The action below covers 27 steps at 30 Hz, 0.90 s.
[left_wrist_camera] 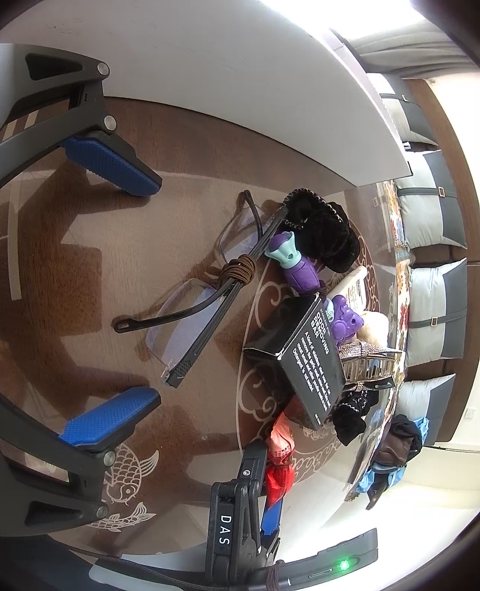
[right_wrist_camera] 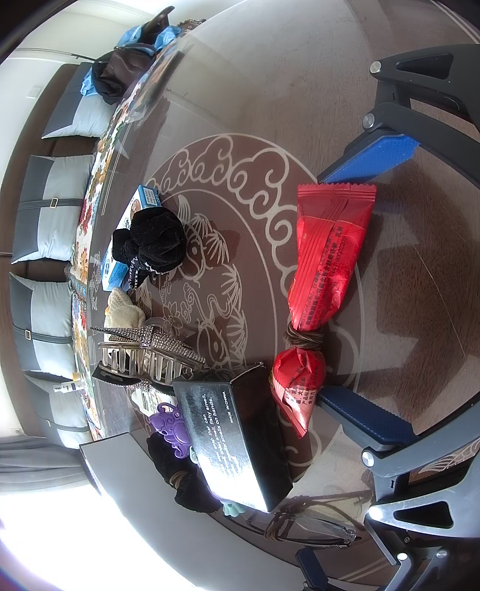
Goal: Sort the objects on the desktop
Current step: 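Grasp the clear glasses with the left tool while the right tool grasps the red snack bar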
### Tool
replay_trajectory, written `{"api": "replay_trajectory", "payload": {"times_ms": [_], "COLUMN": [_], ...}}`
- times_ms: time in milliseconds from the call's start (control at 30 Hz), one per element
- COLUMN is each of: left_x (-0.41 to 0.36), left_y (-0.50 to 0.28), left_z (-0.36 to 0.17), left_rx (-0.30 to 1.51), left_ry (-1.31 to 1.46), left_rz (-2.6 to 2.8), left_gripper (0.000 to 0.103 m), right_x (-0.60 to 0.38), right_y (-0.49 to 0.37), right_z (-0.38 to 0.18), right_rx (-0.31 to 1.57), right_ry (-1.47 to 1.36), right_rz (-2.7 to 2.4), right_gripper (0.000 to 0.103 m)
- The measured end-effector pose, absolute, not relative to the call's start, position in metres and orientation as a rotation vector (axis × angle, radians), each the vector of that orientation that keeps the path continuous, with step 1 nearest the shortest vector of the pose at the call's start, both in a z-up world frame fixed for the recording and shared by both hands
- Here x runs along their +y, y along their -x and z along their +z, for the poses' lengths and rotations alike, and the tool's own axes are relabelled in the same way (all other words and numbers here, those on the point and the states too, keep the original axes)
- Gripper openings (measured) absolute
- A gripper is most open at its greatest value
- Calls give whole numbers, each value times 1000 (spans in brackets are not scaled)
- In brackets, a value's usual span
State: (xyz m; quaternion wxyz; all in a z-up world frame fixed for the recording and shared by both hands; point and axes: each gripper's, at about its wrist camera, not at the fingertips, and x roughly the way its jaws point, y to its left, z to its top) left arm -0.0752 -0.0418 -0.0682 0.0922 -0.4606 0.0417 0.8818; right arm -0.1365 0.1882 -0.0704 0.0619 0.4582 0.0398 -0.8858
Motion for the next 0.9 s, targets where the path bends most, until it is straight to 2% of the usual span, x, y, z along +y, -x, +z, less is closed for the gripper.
{"api": "replay_trajectory", "payload": {"times_ms": [100, 267, 367, 467, 500, 533, 567, 600, 633, 733, 900], "left_x": [-47, -62, -54, -47, -48, -49, -49, -51, -53, -65, -78], "left_y": [70, 70, 94, 129, 136, 138, 137, 137, 134, 118, 76], "left_z": [-67, -43, -30, -43, -51, -54, -51, -52, -51, -51, -47], "left_rx": [127, -94, -169, -226, -250, -253, -238, -220, -217, -247, -307], "left_ry": [1449, 1414, 1399, 1552, 1606, 1629, 1596, 1596, 1587, 1586, 1556], "left_rz": [2574, 2573, 2607, 2606, 2594, 2606, 2622, 2610, 2593, 2544, 2498], "left_gripper": [103, 103, 103, 103, 79, 64, 54, 27, 18, 11, 11], "right_x": [188, 188, 188, 188, 188, 188, 188, 188, 188, 188, 188], "right_y": [137, 137, 137, 137, 137, 137, 137, 136, 137, 136, 136], "right_z": [-71, -71, -71, -71, -71, -71, -71, -71, -71, -70, -70], "right_rx": [120, 120, 120, 121, 121, 121, 121, 121, 121, 121, 120], "right_ry": [-1385, -1385, -1385, -1385, -1385, -1385, -1385, -1385, -1386, -1385, -1386], "right_rz": [-2678, -2678, -2678, -2678, -2678, -2678, -2678, -2678, -2678, -2678, -2677], "right_gripper": [103, 103, 103, 103, 103, 103, 103, 103, 103, 103, 103]}}
